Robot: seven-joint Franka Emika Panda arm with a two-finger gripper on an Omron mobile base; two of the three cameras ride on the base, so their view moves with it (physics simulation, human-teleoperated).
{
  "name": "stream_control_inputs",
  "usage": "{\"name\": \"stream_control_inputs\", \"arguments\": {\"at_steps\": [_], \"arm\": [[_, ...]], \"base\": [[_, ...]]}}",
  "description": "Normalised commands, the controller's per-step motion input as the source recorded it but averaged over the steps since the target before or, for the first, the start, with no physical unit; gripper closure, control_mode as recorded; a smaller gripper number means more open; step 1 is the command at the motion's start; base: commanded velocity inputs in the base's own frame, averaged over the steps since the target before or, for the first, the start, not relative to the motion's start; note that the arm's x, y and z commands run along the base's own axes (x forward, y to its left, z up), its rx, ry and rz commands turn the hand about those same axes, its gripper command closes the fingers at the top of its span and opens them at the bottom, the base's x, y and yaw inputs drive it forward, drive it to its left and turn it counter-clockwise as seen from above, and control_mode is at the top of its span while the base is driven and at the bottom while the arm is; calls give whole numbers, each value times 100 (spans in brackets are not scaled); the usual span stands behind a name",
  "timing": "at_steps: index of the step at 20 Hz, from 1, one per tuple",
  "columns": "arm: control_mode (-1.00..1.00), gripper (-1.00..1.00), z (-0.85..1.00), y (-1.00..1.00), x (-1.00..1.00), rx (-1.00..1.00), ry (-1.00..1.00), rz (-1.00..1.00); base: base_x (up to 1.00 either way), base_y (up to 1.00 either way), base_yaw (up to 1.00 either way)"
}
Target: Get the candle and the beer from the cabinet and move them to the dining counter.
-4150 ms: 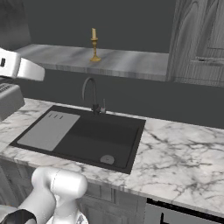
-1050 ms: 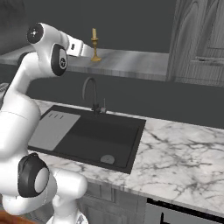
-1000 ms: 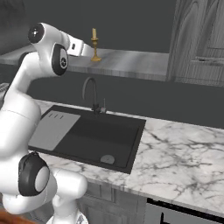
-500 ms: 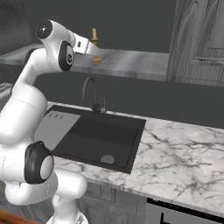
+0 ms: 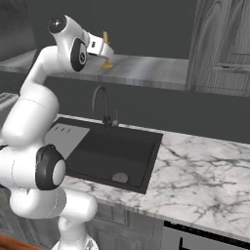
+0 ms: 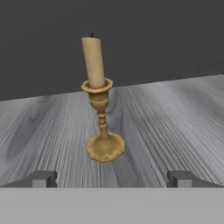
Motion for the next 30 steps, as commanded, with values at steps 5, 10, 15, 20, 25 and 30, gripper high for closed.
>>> {"name": "stream_control_inputs", "arguments": {"at_steps": [5,10,15,20,25,30], "arm": [[-100,-100,-16,-2,21,-2,0,2],[-100,-100,-13,-5,27,-5,-1,2],[-100,-100,-2,-6,28,-5,0,0],[-100,-100,0,-2,23,-7,0,0],[-100,-100,0,0,21,-2,1,0],[-100,-100,0,0,24,0,1,0]], "base": [[0,0,0],[0,0,0],[0,0,0],[0,0,0],[0,0,0],[0,0,0]]}}
